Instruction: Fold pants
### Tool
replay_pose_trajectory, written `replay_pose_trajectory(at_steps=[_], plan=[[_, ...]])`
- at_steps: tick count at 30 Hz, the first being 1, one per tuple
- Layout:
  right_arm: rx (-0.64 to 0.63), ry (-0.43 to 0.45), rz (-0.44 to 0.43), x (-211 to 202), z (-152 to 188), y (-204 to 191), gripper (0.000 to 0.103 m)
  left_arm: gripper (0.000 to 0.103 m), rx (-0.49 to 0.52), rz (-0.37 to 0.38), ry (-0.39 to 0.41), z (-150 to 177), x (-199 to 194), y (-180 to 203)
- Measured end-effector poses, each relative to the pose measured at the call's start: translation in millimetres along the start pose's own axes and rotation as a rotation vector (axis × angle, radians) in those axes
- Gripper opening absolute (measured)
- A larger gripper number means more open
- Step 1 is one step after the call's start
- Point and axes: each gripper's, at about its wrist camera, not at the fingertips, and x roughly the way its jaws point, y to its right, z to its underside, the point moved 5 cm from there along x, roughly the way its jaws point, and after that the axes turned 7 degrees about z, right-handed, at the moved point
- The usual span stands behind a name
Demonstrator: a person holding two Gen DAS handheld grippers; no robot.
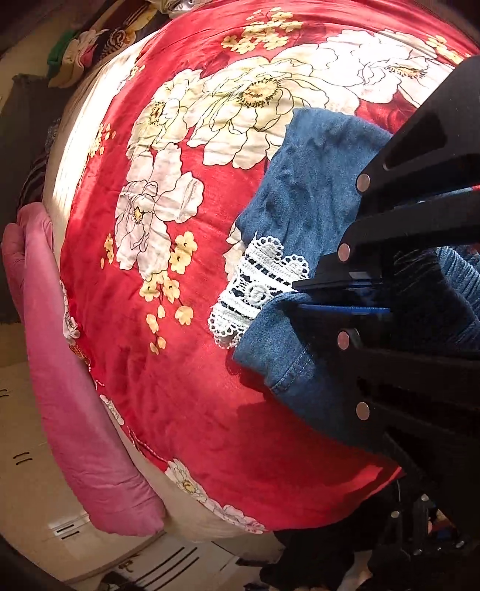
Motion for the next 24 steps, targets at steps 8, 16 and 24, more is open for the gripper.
replay_pose_trajectory(at_steps=[8, 16, 24], plan=[[0.100, -0.026, -0.015, 24.7, 5.7, 14.1, 0.007, 0.018, -0.009, -0.001, -0.004, 1.2, 4.0, -1.3], [0.195, 0.057, -0.056, -21.9, 8.3, 24.1, 0.035, 0.018, -0.073, 0.022, 0.000, 0.7, 1.4, -6.1], [0.196, 0.178, -0.080, -85.6, 32.5, 19.4, 0.047, 0.018, -0.079, 0.013, 0.007, 0.2, -0.5, -5.7]])
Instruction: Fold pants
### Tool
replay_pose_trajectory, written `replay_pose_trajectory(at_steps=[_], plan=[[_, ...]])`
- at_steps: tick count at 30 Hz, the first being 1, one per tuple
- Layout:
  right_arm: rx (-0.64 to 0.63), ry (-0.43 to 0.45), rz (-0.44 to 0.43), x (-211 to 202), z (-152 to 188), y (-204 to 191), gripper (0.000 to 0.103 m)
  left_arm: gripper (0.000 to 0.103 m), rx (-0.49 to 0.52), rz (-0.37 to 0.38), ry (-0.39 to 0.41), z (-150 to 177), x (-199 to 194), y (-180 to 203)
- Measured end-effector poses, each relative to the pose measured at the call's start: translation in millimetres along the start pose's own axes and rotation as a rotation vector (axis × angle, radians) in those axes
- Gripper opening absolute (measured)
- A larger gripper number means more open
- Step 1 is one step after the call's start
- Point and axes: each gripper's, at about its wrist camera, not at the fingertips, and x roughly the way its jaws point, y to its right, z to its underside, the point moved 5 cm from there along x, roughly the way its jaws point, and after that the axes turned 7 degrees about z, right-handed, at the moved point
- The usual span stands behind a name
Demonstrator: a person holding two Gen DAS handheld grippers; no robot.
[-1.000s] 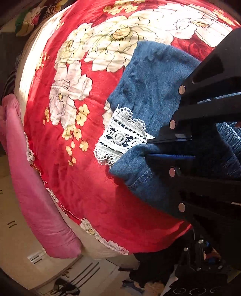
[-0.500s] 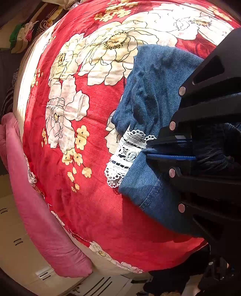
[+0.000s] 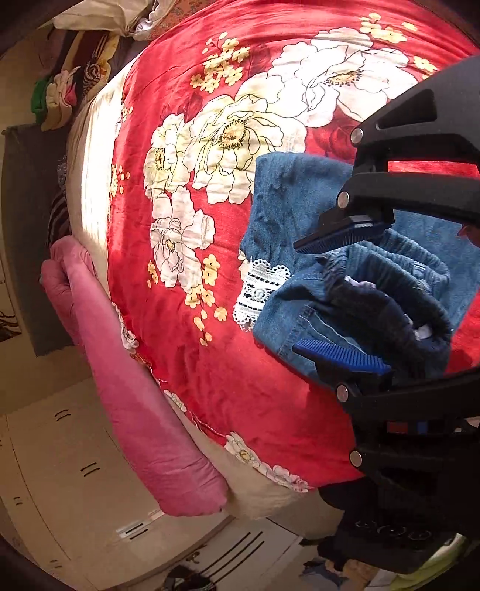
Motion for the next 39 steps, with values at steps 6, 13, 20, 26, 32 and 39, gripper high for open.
replay_pose_trajectory(at_steps=[6, 13, 20, 26, 32, 39], plan=[[-0.008, -0.051, 0.018, 3.1, 26.8, 3.4, 0.047, 0.018, -0.003, -0.003, 0.002, -0.4, -1.2, 0.7], [0.043, -0.143, 0.074, 36.3, 58.2, 26.4, 0.058, 0.018, -0.005, 0.002, 0.002, -0.6, -1.0, 0.8], [0.076, -0.131, 0.090, 37.4, 62.6, 30.9, 0.063, 0.018, -0.006, -0.001, 0.003, -0.1, -1.4, 0.6], [0.066, -0.053, 0.124, 13.6, 55.1, 23.2, 0.070, 0.018, -0.015, -0.002, 0.028, -1.7, -7.6, -0.3], [0.080, 0.007, 0.143, -7.2, 53.2, 21.0, 0.072, 0.018, -0.020, -0.003, 0.057, -5.6, -16.9, 1.0], [0.078, 0.062, 0.151, -27.1, 46.4, 16.9, 0.076, 0.018, -0.026, -0.017, 0.082, -10.5, -26.4, 2.7]])
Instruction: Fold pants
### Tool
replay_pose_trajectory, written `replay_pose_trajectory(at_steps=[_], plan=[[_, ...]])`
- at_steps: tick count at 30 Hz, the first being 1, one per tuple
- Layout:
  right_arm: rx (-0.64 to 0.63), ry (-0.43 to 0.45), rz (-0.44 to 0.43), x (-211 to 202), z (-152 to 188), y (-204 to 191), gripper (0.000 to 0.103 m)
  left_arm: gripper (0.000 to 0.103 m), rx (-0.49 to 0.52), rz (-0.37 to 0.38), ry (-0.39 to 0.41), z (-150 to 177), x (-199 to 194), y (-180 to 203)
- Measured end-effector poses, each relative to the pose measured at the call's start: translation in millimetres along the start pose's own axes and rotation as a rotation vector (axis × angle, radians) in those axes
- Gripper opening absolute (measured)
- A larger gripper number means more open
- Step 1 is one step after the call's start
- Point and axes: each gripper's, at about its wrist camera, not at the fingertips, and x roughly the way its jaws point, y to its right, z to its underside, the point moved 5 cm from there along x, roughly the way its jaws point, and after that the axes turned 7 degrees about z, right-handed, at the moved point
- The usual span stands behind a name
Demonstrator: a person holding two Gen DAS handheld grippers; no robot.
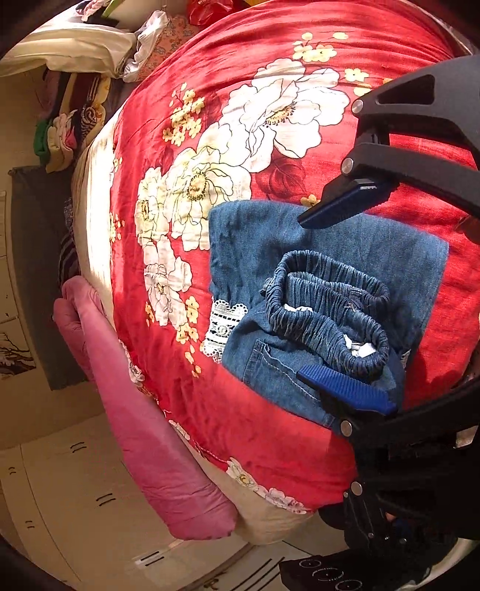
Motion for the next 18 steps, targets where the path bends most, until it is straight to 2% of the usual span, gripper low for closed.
replay_pose_trajectory(at_steps=[4, 18], plan=[[-0.003, 0.028, -0.003, -11.0, -5.7, -2.5, 0.078, 0.028, -0.003, -0.013, 0.012, -1.7, -6.0, 1.7], [0.010, 0.123, -0.019, -53.1, -15.3, -1.2, 0.085, 0.031, 0.006, -0.045, 0.038, -10.6, -18.5, 13.0]])
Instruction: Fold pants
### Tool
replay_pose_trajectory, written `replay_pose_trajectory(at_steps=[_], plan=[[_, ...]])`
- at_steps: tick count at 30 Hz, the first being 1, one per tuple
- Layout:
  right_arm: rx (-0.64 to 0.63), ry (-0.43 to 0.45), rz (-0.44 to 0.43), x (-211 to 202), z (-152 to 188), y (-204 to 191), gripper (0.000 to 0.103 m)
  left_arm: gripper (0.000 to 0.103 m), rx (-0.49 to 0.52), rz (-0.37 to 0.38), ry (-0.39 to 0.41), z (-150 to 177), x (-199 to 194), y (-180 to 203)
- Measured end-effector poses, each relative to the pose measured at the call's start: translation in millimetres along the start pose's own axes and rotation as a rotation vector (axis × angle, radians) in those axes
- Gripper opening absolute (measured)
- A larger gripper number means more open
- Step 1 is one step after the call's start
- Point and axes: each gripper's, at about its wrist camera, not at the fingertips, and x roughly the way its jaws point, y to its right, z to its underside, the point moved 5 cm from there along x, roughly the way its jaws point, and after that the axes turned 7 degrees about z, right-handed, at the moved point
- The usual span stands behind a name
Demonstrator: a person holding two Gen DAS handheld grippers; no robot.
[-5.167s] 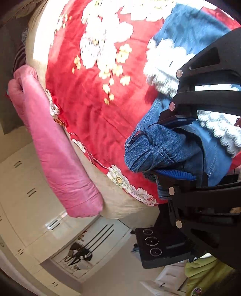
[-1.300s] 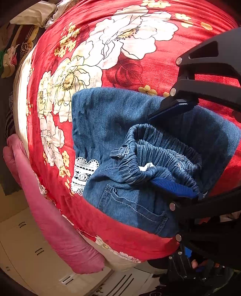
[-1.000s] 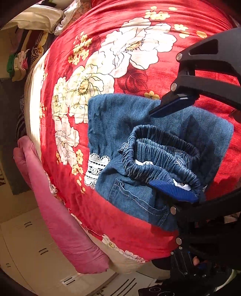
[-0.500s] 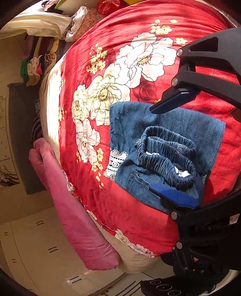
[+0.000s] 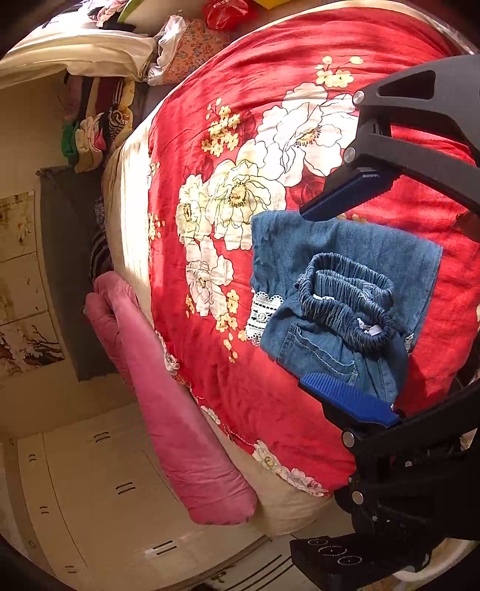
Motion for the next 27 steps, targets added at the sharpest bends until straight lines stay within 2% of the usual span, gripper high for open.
replay_pose_trajectory(at_steps=[3, 6, 9, 14, 16, 27], plan=[[0.005, 0.012, 0.002, -8.1, -0.9, 1.9, 0.086, 0.037, 0.006, -0.003, 0.006, -2.1, -2.6, 3.5], [0.008, 0.024, 0.004, -14.7, -1.8, 4.3, 0.087, 0.038, 0.012, -0.005, 0.012, -4.1, -5.7, 7.2], [0.014, 0.033, 0.002, -20.2, -1.4, 5.9, 0.088, 0.046, 0.013, -0.009, 0.017, -6.8, -7.6, 9.2], [0.017, 0.049, 0.007, -28.2, 1.0, 7.1, 0.091, 0.049, 0.011, -0.018, 0.027, -10.9, -10.9, 10.0], [0.021, 0.050, 0.007, -29.9, 2.5, 8.5, 0.092, 0.056, 0.008, -0.021, 0.028, -11.9, -12.0, 9.4], [0.050, 0.051, 0.016, -34.8, 11.6, 20.1, 0.094, 0.072, 0.000, -0.052, 0.041, -17.4, -17.6, 4.6]])
